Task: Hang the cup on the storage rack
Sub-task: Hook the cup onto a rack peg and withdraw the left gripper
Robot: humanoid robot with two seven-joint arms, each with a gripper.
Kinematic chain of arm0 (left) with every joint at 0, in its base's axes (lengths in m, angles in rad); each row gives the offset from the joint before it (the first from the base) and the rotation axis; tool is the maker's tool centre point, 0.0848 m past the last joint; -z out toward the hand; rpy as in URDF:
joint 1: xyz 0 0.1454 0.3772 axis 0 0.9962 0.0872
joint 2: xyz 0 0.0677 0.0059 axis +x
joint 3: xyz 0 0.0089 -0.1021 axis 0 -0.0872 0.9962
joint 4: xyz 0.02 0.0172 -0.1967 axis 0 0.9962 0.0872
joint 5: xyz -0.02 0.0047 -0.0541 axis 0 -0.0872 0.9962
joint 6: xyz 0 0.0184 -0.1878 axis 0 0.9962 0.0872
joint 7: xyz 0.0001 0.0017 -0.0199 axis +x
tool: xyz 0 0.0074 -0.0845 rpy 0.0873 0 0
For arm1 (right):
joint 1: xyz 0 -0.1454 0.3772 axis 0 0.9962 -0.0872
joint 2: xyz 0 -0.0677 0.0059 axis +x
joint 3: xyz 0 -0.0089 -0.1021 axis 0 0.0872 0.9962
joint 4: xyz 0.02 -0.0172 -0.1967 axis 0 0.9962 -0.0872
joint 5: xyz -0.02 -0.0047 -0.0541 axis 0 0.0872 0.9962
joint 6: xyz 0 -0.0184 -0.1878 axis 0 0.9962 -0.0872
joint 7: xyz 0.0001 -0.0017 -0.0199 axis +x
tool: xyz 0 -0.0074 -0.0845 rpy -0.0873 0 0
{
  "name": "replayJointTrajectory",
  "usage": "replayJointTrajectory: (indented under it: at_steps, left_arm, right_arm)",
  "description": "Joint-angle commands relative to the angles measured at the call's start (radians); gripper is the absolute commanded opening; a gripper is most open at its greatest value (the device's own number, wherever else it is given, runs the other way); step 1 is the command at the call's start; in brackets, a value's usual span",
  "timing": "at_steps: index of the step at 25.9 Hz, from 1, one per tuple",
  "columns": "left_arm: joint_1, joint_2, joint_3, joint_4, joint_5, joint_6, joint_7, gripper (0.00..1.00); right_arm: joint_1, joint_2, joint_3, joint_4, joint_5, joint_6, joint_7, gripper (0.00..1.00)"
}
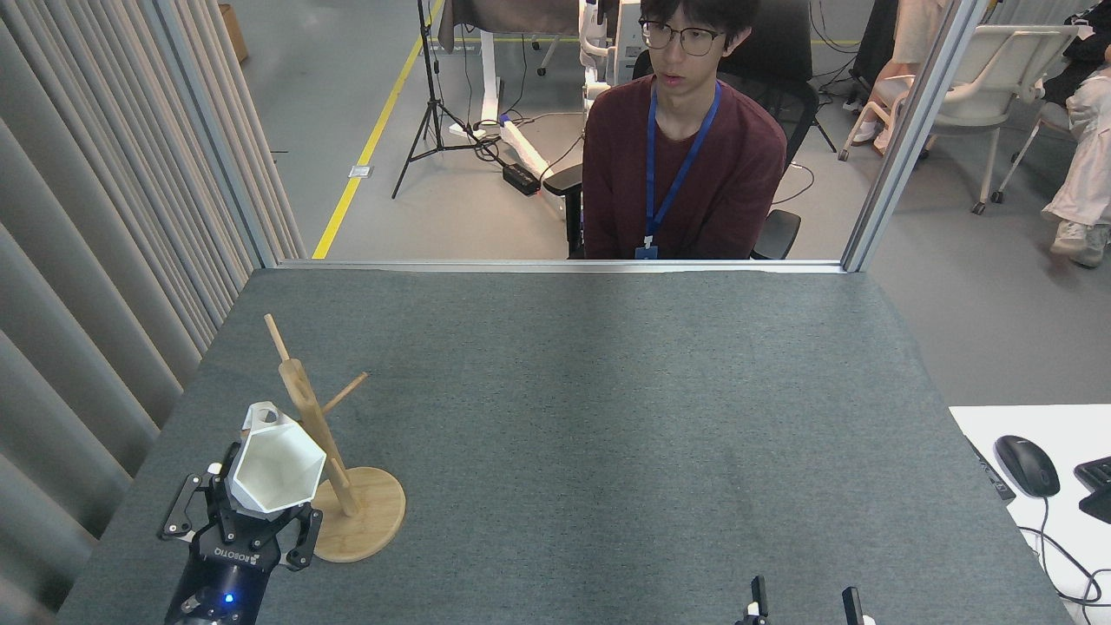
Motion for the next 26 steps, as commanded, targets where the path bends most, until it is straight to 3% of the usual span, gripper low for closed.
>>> replayJointTrajectory:
  at_steps: [1, 9, 15, 19, 23, 26]
  left_arm:
    - [-0.007, -0.008, 0.000, 0.005, 0.000, -0.006, 0.001, 1.00]
    - [0.085, -0.006, 0.000, -0.033, 0.020, -0.013, 0.013, 1.00]
    - [0.217, -0.003, 0.002, -0.056, 0.131, -0.012, 0.019, 1.00]
    - [0.299, 0.032, 0.009, -0.095, 0.358, -0.045, 0.018, 1.00]
    - [0.388, 0.084, 0.009, -0.141, 0.700, -0.243, -0.008, 1.00]
    - [0.405, 0.093, 0.005, -0.153, 0.749, -0.292, -0.074, 1.00]
  right_arm:
    - [-0.001, 0.001, 0.000, 0.001, 0.000, 0.000, -0.001, 0.98]
    - [-0.001, 0.001, 0.000, 0.001, 0.000, -0.001, -0.004, 0.98]
    - [-0.001, 0.003, 0.000, 0.007, 0.000, -0.001, -0.004, 0.98]
    - [0.004, 0.003, 0.003, 0.005, 0.000, -0.006, -0.004, 0.98]
    - [0.045, -0.008, 0.002, -0.011, 0.003, -0.035, -0.002, 0.98]
    - [0.065, -0.032, 0.002, -0.013, 0.008, -0.033, -0.002, 0.98]
